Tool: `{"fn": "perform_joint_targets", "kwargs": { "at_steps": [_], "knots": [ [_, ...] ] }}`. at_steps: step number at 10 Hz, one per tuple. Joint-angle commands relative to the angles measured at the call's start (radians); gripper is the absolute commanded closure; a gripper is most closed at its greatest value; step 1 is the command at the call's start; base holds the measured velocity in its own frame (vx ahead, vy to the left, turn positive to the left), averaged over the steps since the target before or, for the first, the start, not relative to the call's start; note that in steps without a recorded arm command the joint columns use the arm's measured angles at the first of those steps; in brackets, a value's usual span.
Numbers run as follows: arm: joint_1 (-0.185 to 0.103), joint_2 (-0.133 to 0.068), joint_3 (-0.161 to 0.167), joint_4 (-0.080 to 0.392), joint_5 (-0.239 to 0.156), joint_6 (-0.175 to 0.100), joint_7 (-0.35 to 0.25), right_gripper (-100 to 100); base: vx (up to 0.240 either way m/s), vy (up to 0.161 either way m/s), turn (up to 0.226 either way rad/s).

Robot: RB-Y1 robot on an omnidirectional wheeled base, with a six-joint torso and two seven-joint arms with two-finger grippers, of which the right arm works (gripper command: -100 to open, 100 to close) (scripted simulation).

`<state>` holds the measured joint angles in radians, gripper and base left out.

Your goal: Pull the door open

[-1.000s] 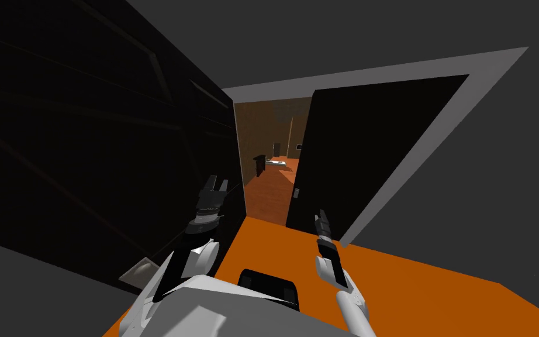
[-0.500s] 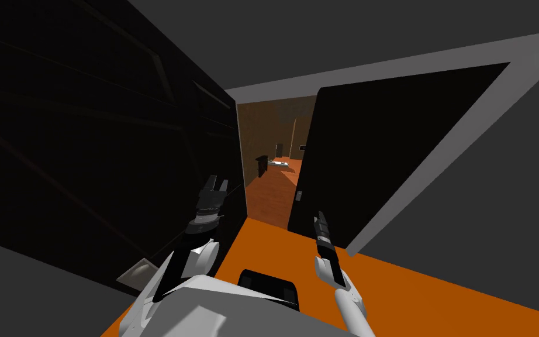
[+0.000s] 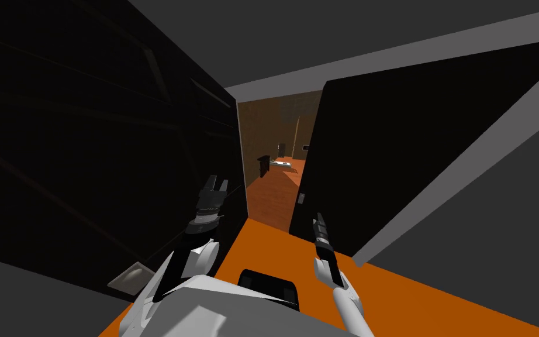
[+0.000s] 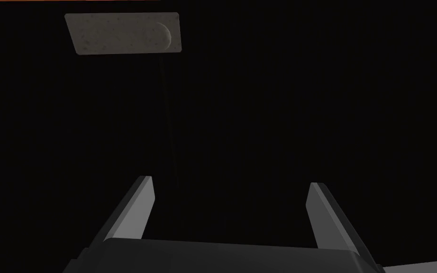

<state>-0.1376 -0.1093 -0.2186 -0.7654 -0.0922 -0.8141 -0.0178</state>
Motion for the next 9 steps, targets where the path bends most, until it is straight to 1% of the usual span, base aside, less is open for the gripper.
{"fn": "perform_joint_targets", "kwargs": {
  "at_steps": [1, 5, 6, 7, 8, 9],
  "knots": [
    [-0.015, 0.000, -0.004, 0.040, 0.000, -0.005, 0.003, -100, 0.089, -0.024, 0.083],
    [-0.047, 0.000, -0.012, 0.125, 0.000, -0.015, 0.010, -100, 0.080, -0.038, 0.080],
    [-0.061, 0.001, -0.015, 0.161, 0.000, -0.020, 0.014, -100, 0.086, -0.046, 0.121],
    [-0.067, 0.001, -0.017, 0.179, 0.000, -0.022, 0.015, -100, 0.087, -0.039, 0.082],
    [-0.079, 0.001, -0.020, 0.212, 0.000, -0.026, 0.018, -100, 0.101, -0.029, 0.098],
    [-0.084, 0.002, -0.021, 0.224, 0.000, -0.027, 0.019, -100, 0.085, -0.049, 0.061]
  ]
}}
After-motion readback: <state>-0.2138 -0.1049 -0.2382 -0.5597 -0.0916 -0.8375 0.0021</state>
